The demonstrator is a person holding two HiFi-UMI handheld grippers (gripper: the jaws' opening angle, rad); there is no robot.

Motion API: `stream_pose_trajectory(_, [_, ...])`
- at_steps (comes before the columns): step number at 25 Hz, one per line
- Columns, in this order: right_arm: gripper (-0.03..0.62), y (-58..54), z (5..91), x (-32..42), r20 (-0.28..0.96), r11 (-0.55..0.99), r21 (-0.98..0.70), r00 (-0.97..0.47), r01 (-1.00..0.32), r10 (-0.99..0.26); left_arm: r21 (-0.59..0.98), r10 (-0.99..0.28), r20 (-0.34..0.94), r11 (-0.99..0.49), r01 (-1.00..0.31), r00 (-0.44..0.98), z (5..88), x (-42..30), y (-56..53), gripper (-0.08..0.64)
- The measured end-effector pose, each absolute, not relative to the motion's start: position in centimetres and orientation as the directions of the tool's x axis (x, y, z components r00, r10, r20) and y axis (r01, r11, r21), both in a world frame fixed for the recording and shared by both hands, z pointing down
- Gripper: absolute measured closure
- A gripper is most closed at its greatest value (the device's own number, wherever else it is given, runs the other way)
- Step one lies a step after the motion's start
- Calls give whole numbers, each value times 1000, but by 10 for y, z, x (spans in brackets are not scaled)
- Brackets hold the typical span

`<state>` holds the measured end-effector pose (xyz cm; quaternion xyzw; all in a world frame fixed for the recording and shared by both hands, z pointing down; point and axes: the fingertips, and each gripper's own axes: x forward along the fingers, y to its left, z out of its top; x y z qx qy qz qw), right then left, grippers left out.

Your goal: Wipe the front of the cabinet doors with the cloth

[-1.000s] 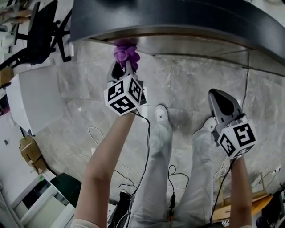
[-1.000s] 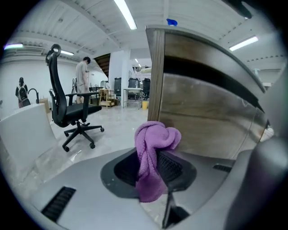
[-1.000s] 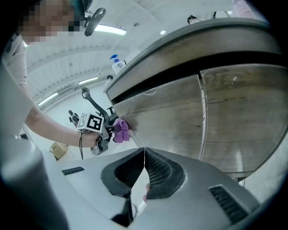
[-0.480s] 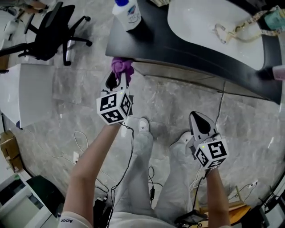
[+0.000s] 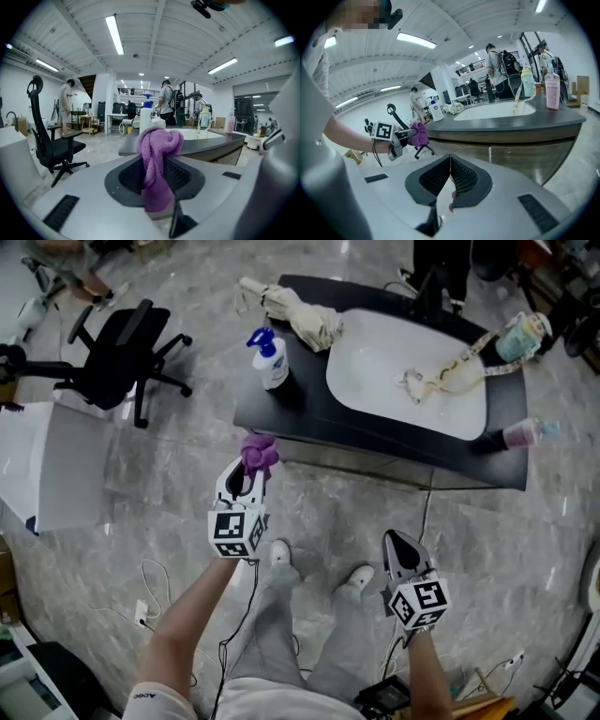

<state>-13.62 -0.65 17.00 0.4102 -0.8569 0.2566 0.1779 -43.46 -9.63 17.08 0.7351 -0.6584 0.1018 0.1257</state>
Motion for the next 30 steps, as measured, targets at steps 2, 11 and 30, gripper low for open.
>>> stream_pose_trajectory(2, [565,-7,151,-127,504,523,-277,-585,-806,-636,57,-944,299,-130,-990,141,151,-424,-90,456])
stream_pose_trajectory(11, [565,-1,14,-81,353,455,-315,-548,-833,-759,129,-924,151,-334,-934,352,8,-361,-45,459])
stream_pose_trajectory(30, [565,63,-185,-73,129,508,-308,-564,-805,-816,174,-859,26,-500,-848,512,-188,-305,55,457])
